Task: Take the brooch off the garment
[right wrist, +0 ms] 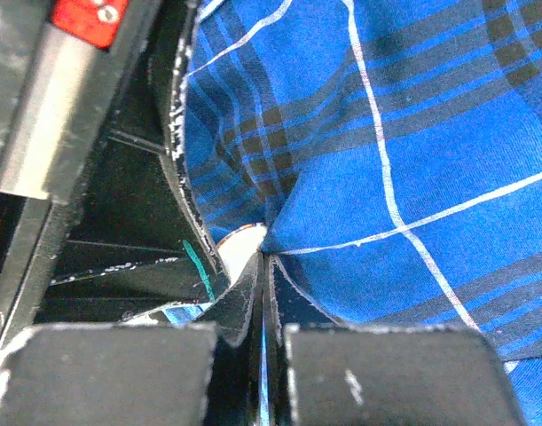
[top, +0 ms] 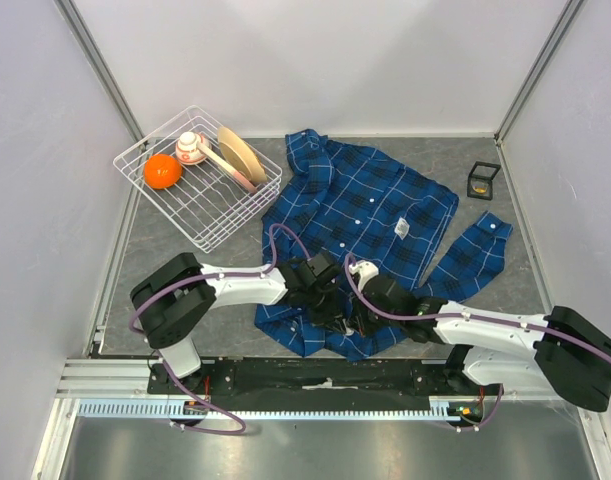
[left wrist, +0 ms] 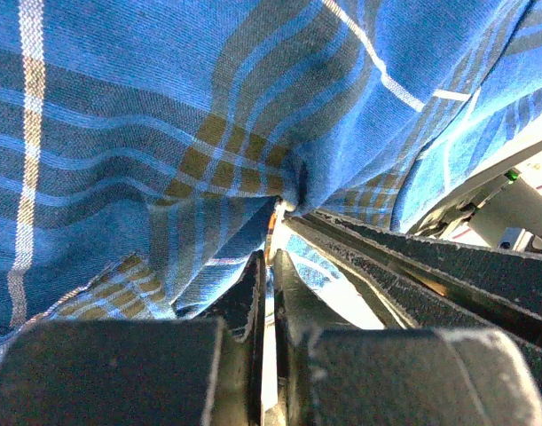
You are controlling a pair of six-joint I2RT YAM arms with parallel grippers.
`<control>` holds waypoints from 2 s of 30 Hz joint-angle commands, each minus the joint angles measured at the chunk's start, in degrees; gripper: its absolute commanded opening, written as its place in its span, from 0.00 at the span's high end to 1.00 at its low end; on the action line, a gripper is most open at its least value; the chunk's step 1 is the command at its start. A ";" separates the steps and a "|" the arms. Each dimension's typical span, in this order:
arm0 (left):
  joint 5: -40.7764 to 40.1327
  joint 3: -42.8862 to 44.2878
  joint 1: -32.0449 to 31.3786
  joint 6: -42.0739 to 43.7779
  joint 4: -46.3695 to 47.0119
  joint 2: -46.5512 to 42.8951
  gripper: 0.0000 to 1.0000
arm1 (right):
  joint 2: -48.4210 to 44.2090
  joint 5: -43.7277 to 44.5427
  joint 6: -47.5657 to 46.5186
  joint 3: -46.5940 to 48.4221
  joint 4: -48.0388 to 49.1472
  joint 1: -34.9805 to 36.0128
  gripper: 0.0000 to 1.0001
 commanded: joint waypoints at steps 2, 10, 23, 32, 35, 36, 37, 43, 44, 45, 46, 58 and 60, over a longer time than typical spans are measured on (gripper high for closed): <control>4.56 6.20 -0.48 1.26 12.65 0.68 0.98 | 2.57 0.06 -3.33 1.66 -0.68 3.88 1.00; 7.11 2.77 1.63 -3.39 19.24 1.03 0.98 | 0.21 1.21 -6.24 2.64 1.51 9.60 1.00; 15.20 0.14 1.98 -6.55 29.95 0.95 0.98 | 3.72 2.09 -7.29 5.36 1.34 9.60 1.00; 10.63 -5.75 2.07 -5.33 24.36 -1.33 0.98 | -10.33 13.59 2.28 0.54 -4.46 8.11 0.77; 8.26 -7.16 1.98 -3.75 20.67 -2.13 0.98 | -15.17 14.13 6.76 -1.58 -5.78 6.44 0.71; 7.82 -7.42 2.07 -3.48 19.96 -2.48 0.98 | -15.96 14.30 7.90 -1.67 -6.39 6.09 0.70; 7.38 -7.95 1.98 -3.31 19.51 -2.48 0.98 | -17.10 14.39 8.26 -1.67 -7.18 6.00 0.69; 6.50 -7.96 2.07 -3.31 18.46 -3.01 0.98 | -14.66 15.09 7.48 -0.62 -10.09 6.00 0.72; 6.41 -7.78 1.98 -3.13 18.28 -3.01 0.98 | -14.21 15.53 7.21 -0.36 -10.44 6.00 0.72; 6.32 -7.52 1.98 -3.04 17.58 -3.09 0.98 | -13.95 16.40 7.12 -0.18 -11.22 6.00 0.72; 5.80 -7.25 2.07 -2.96 17.05 -3.27 0.98 | -14.21 16.76 7.73 -0.09 -11.32 6.00 0.72; -6.25 5.58 -1.00 9.87 -10.63 -2.13 0.98 | -18.25 29.68 25.30 -2.28 -15.80 5.65 0.57; -6.60 6.46 -1.88 10.58 -12.57 -1.08 0.98 | -19.82 31.44 32.91 -3.69 -15.80 5.47 0.57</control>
